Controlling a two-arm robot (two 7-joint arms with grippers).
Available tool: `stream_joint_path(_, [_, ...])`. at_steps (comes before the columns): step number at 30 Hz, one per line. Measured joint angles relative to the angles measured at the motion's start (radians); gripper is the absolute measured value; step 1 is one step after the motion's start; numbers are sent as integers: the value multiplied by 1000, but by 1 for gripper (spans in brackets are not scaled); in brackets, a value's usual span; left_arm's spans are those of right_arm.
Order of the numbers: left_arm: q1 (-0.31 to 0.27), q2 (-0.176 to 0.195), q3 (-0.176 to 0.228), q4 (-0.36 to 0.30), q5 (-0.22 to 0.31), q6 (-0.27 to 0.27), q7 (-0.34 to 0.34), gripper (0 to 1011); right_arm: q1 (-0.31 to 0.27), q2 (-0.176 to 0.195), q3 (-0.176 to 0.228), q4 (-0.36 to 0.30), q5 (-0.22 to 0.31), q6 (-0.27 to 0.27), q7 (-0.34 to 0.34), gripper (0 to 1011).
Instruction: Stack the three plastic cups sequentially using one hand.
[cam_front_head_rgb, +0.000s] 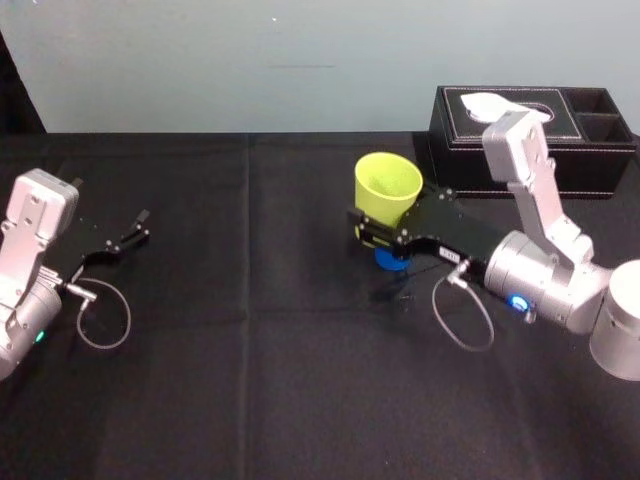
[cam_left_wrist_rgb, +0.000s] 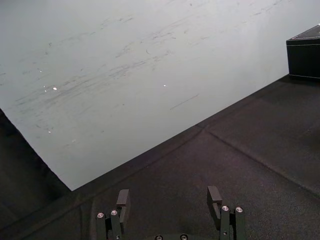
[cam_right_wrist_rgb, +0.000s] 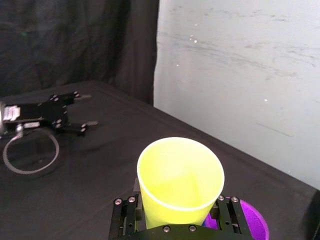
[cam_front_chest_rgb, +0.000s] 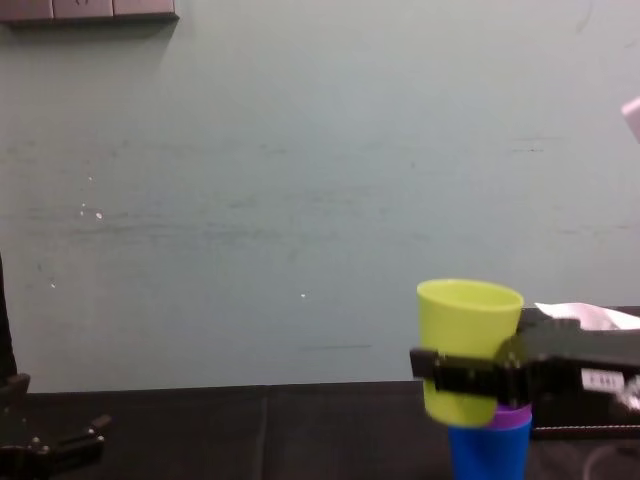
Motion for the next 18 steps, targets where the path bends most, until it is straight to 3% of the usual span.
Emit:
stream_joint_path(7, [0,0,0,0,0,0,0,1011,94,-17,0,71,20,49,-13,718])
stream_joint_path(18, [0,0,0,0,0,0,0,1011,150,-34,-4,142,24,58,-36,718])
